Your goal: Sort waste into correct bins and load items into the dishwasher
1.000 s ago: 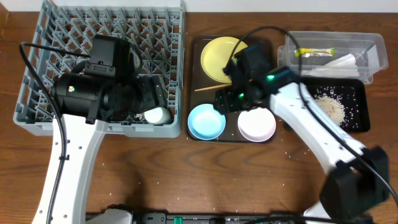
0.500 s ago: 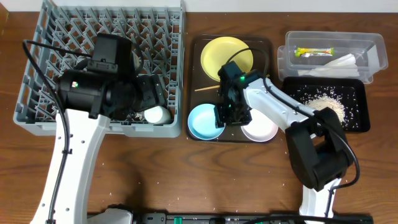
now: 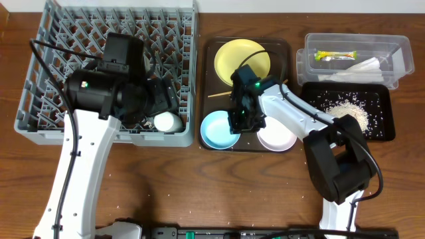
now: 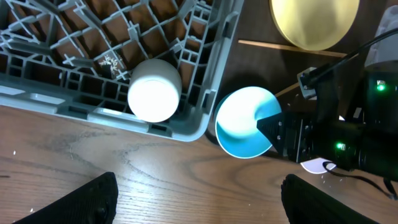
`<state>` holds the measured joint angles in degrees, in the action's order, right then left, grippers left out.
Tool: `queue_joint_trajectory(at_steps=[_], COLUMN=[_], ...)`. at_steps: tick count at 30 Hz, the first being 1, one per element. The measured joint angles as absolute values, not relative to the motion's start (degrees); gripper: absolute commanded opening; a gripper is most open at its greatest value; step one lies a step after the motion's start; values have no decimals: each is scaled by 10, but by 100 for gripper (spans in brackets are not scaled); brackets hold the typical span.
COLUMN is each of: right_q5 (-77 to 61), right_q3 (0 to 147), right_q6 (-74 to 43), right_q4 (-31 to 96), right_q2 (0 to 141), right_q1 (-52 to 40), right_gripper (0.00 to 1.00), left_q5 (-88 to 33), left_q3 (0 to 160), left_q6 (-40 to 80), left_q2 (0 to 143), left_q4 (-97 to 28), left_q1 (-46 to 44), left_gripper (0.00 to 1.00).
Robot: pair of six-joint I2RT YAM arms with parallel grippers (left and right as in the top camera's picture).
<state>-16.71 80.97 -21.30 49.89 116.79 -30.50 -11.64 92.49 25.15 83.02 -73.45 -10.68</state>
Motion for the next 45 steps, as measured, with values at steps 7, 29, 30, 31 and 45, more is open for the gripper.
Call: queue_joint_trajectory(at_steps=[7,29,30,31,45], right_q5=[-167,-185,-185,-187,-124], right_q3=[805,805,805,806,859], right_q6=[-214,-185,-182,-178,-174], right_q4=[496,503,503,503,509], right_q2=[1168,1149,1137,1124,901], right_q1=[-321,-252,-249,-246,-122], right_gripper=[28,59,64,67,99], left_q5=[-117,-116,-116,-116,-116], left_q3=[925,907,904,900,833], left_q6=[257,270,270,271,279], left_q2=[844,845,845,846,848], left_q4=[-734,-726,-724,-721,-659], left_q1=[-107,-107,-107,-107,-186], left_gripper=[86,86,86,86,80])
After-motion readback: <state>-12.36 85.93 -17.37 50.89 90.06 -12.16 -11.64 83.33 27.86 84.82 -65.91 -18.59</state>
